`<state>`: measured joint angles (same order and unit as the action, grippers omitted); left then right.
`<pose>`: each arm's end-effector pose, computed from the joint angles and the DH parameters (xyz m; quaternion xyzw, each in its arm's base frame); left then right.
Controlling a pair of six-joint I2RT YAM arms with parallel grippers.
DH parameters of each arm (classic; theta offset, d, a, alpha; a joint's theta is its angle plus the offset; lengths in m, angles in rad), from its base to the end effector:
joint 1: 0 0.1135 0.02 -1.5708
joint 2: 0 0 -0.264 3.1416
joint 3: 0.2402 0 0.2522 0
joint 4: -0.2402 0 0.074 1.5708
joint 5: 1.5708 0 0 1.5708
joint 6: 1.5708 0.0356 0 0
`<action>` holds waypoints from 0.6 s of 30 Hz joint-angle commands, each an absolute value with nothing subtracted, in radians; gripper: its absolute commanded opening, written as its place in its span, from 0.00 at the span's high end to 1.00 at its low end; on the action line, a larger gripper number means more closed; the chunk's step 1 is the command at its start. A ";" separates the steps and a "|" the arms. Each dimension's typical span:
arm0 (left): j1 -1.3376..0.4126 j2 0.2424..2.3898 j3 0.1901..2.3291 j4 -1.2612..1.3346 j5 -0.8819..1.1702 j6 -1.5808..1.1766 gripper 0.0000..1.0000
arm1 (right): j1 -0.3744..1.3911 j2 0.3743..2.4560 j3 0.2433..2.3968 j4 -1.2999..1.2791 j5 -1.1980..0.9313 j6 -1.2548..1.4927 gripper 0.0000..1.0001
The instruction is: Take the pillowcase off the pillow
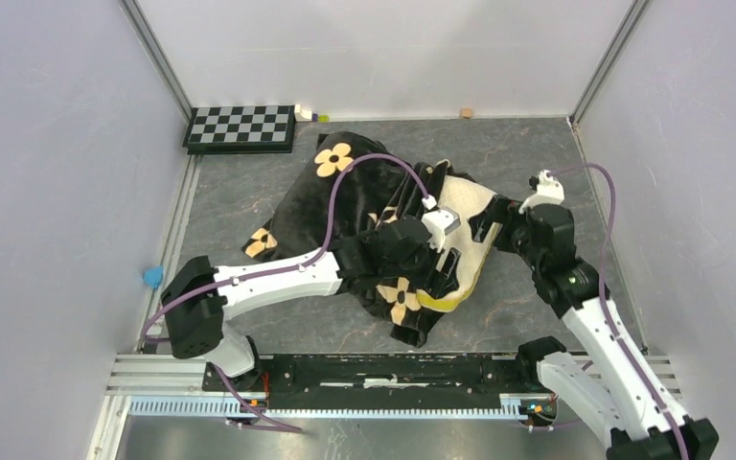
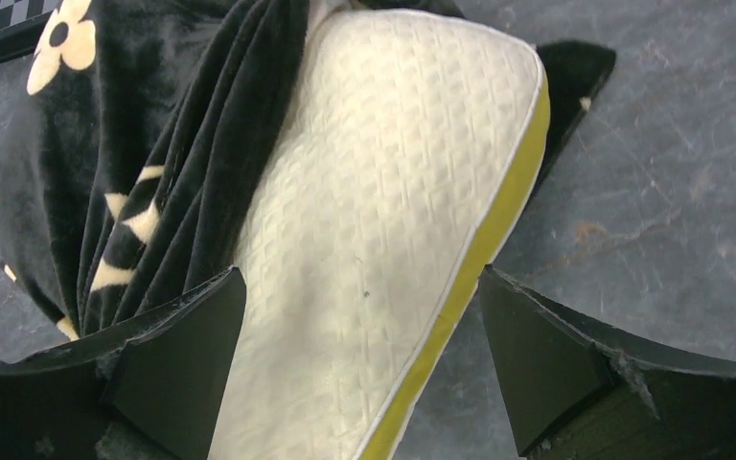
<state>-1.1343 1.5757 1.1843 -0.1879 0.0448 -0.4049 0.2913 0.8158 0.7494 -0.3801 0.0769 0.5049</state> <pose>0.1517 -0.3290 0.2795 0.3236 0.8178 -0.3451 0.3278 0.1792 0.0509 0.3021 0.1105 0.8385 0.1765 0.5036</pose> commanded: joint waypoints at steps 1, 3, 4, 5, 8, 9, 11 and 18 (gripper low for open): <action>-1.131 1.441 1.183 -0.230 -0.050 -0.343 0.17 | 0.287 0.728 0.654 -0.410 0.056 0.572 0.02; -1.132 1.393 1.180 -0.283 -0.130 -0.319 0.10 | 0.287 0.705 0.616 -0.411 0.013 0.588 0.02; -1.131 1.380 1.188 -0.323 -0.165 -0.307 0.08 | 0.287 0.696 0.595 -0.404 0.003 0.597 0.02; -1.132 1.381 1.208 -0.365 -0.210 -0.298 0.07 | 0.287 0.686 0.573 -0.396 -0.034 0.608 0.02; -1.131 1.420 1.269 -0.487 -0.321 -0.277 0.05 | 0.287 0.672 0.519 -0.364 -0.086 0.629 0.02; -1.131 1.439 1.284 -0.507 -0.336 -0.272 0.05 | 0.287 0.672 0.503 -0.354 -0.096 0.641 0.02; -1.130 1.473 1.306 -0.525 -0.338 -0.270 0.04 | 0.287 0.672 0.455 -0.317 -0.143 0.662 0.02; -1.054 1.617 1.294 -0.469 -0.270 -0.327 0.21 | 0.287 0.692 0.319 -0.132 -0.317 0.738 0.25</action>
<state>-1.1240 1.5528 1.2991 -0.4816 -0.2897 -0.3202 0.2855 0.6846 0.3534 -0.2543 -0.1974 0.6868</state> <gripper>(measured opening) 0.893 0.827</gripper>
